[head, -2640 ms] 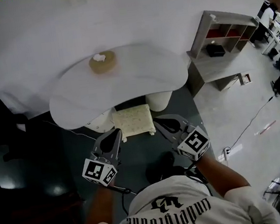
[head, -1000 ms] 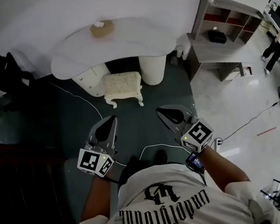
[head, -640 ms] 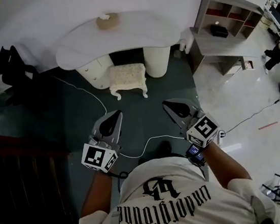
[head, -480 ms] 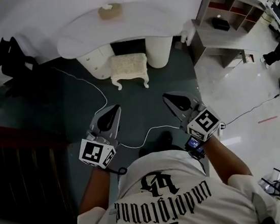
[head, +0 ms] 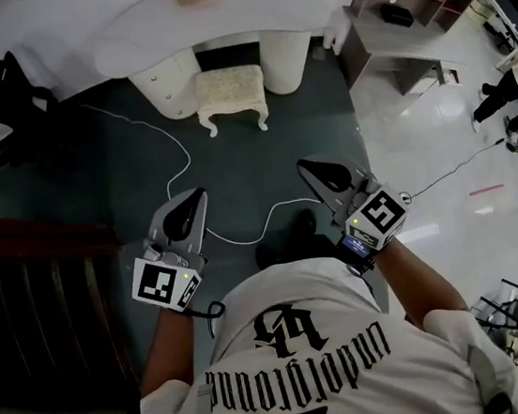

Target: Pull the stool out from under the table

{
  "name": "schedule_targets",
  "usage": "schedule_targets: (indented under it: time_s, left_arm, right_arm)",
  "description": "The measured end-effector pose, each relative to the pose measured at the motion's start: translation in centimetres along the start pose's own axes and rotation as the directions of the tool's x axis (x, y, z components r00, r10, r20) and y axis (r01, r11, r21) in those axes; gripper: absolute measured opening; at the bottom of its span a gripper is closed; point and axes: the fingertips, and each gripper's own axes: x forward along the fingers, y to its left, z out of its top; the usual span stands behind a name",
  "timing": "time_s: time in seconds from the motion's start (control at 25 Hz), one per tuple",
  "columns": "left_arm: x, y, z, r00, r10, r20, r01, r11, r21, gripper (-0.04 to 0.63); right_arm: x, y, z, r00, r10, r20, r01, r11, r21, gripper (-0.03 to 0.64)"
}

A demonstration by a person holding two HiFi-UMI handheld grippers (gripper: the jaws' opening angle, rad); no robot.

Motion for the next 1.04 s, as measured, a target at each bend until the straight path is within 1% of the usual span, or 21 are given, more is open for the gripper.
schedule_targets:
  time_s: [0.08, 0.32, 0.44, 0.72, 1.04]
  left_arm:
    - [-0.6, -0.3, 0.1, 1.000, -0.003, 0.002, 0.003, 1.000, 0.004, 0.002]
    - [-2.4, -0.7, -1.1, 1.000, 0.003, 0.026, -0.002, 1.000, -0.027, 0.002]
    - [-3.0, -1.0, -1.4, 0.999, -0.005, 0.031, 0.006, 1.000, -0.025, 0.002]
    - [-2.5, -1.4, -1.4, 0.999, -0.017, 0.038, 0.018, 0.999, -0.027, 0.002]
    - [-0.9, -1.6, -0.8, 0.998, -0.038, 0.043, 0.040, 0.999, -0.027, 0.002]
  right_arm:
    - [-0.4, 0.8, -0.1, 1.000, -0.003, 0.002, 0.003, 1.000, -0.003, 0.000]
    - [-1.3, 3.3, -1.0, 1.000, -0.017, -0.012, 0.017, 1.000, -0.007, 0.000]
    - [-1.6, 4.2, -1.0, 1.000, -0.023, -0.011, 0.023, 1.000, -0.008, 0.000]
    - [-2.3, 4.2, -1.2, 0.999, -0.035, -0.011, 0.035, 0.999, -0.013, 0.000]
    - [-2.3, 3.3, -0.4, 0.999, -0.042, -0.006, 0.042, 0.999, -0.023, 0.000]
